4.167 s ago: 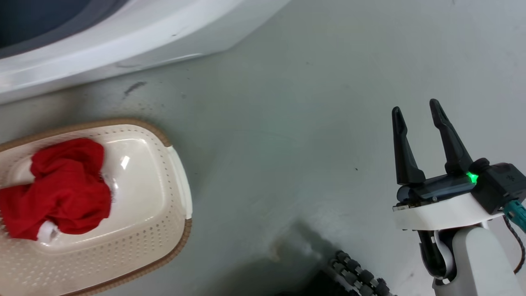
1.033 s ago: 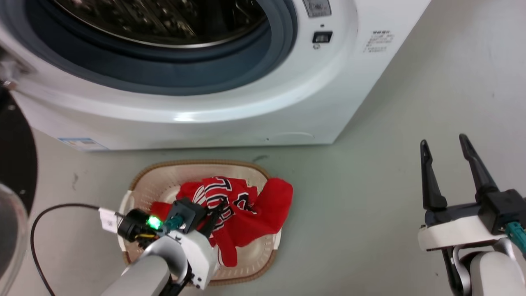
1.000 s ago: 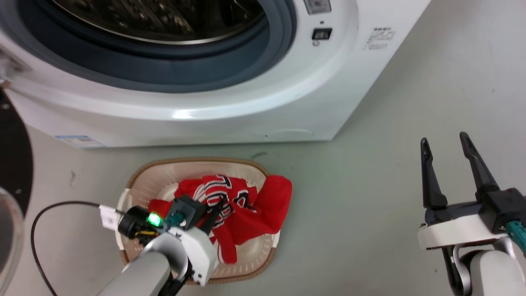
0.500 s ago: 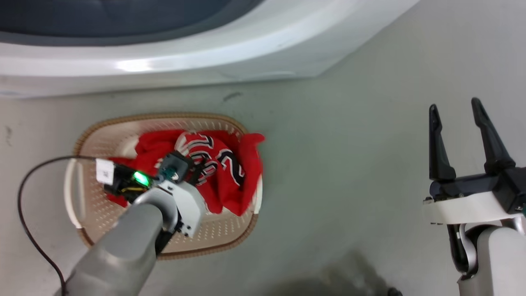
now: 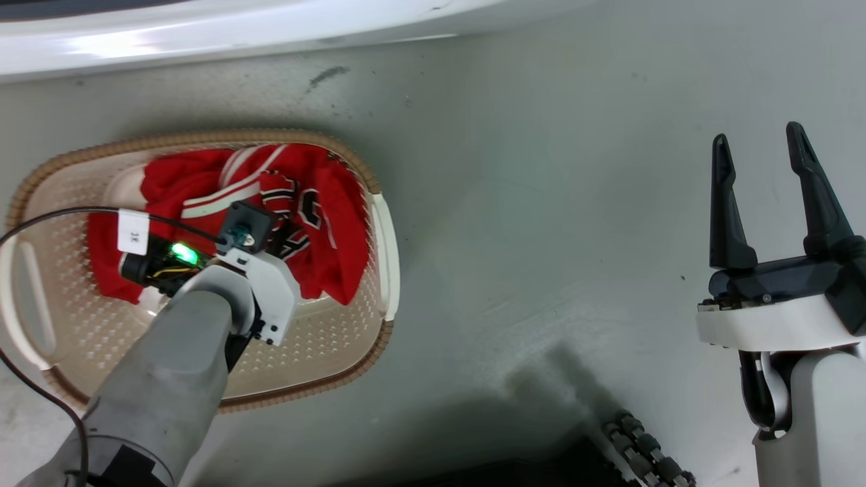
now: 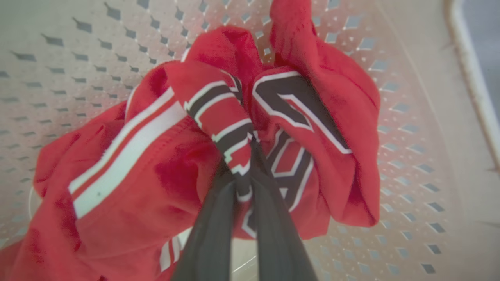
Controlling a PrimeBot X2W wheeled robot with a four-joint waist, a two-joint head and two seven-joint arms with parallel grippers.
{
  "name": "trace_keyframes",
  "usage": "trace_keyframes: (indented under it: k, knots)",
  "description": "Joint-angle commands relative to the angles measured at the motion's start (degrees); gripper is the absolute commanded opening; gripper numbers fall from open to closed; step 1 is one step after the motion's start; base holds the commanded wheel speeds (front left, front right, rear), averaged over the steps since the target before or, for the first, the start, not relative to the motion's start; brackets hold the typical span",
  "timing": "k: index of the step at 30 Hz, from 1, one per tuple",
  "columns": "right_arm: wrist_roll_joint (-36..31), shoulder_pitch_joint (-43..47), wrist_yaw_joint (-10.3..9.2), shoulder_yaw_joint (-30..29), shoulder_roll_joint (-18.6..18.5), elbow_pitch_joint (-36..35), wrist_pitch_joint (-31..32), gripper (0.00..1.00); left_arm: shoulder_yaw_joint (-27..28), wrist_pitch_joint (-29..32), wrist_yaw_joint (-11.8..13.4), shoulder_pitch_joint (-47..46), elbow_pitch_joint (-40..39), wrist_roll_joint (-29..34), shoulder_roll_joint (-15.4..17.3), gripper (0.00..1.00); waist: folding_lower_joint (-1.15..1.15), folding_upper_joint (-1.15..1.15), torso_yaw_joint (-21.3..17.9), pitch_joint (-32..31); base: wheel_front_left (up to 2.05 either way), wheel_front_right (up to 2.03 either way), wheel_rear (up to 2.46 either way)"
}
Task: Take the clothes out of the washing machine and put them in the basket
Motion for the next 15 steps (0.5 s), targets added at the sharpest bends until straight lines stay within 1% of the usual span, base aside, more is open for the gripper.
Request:
trace_keyframes:
  k: [1,8,9,10,13,15]
  knots:
    - [0.36,-1.13,-0.06,0.16,0.06,-0.45,-0.11,1.0,0.19,-0.14,-0.29,-1.04,0.92,-0.35,0.09,0.0,-0.01,0.0,-1.02,1.19,0.0,0.0,0.0]
    - [0.68,-0.99,-0.06,0.47,0.05,-0.83,-0.11,1.0,0.29,-0.31,-0.26,-2.75,4.18,-0.87,-0.46,0.0,-0.01,0.0,-1.59,2.12,0.0,0.0,0.0]
    - [0.59,-0.92,-0.06,0.4,0.05,-0.59,-0.11,1.0,0.17,-0.35,0.05,-2.76,4.36,-0.73,-0.64,0.71,-0.01,0.0,-1.51,1.86,0.0,0.0,0.0]
    - [0.45,-0.83,-0.06,0.33,0.05,-0.33,-0.11,1.0,0.03,-0.39,0.23,-2.58,4.48,-0.55,-0.82,1.0,-0.01,0.0,-1.37,1.47,0.0,0.0,0.0]
    - [0.05,-0.8,-0.06,0.25,0.05,0.2,-0.11,1.0,-0.39,-0.51,0.24,-1.46,4.32,-0.28,-1.4,1.0,-0.01,0.0,-0.8,-0.55,0.0,0.0,0.0]
    - [-0.27,-0.68,-0.06,0.13,0.04,0.52,-0.11,1.0,-0.08,-0.54,0.3,-0.79,2.79,-0.25,-1.52,1.0,-0.01,0.0,-0.32,-2.32,0.0,0.0,0.0]
